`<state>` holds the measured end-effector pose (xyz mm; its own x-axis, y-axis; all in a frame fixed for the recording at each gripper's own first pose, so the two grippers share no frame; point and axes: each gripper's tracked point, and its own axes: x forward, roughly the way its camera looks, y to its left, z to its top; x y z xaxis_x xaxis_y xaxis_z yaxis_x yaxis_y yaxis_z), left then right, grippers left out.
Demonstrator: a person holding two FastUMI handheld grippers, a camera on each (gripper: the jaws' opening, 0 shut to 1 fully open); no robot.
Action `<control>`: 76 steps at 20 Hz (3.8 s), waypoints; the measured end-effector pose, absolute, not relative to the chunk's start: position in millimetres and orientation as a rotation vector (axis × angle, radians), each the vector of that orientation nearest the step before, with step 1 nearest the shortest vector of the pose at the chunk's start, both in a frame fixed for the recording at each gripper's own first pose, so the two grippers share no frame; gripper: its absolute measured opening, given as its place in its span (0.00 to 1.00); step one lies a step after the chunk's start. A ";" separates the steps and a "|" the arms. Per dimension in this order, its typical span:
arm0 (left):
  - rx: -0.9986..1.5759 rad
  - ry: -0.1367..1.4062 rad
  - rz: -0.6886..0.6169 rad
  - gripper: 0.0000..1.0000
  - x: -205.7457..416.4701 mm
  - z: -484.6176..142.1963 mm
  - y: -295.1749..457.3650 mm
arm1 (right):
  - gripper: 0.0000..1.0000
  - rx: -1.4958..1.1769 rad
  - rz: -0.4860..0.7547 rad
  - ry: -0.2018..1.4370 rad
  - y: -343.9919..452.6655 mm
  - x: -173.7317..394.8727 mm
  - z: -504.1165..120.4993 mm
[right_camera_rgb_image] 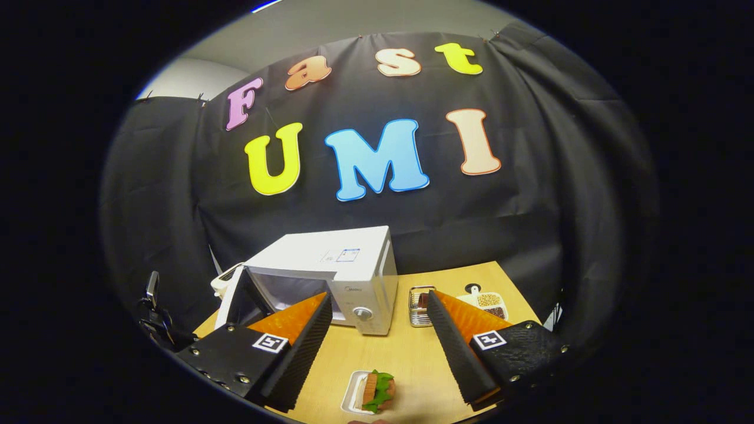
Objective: Open the microwave oven with the left hand, put the food in, and close the microwave oven.
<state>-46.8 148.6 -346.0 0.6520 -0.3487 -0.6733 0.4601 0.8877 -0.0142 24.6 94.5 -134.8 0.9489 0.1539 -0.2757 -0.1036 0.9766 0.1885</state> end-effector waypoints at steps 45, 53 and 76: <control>-0.069 0.145 0.172 0.94 -115.4 -100.7 319.7 | 0.54 0.325 0.242 1.251 137.9 -56.6 -366.5; -0.079 -0.053 -0.020 0.98 -59.5 -14.2 194.4 | 0.22 0.407 0.252 1.203 142.4 -55.7 -350.4; -0.121 -0.031 -0.039 0.96 -40.2 -18.2 195.2 | 0.21 1.393 0.205 0.608 305.3 97.2 -261.7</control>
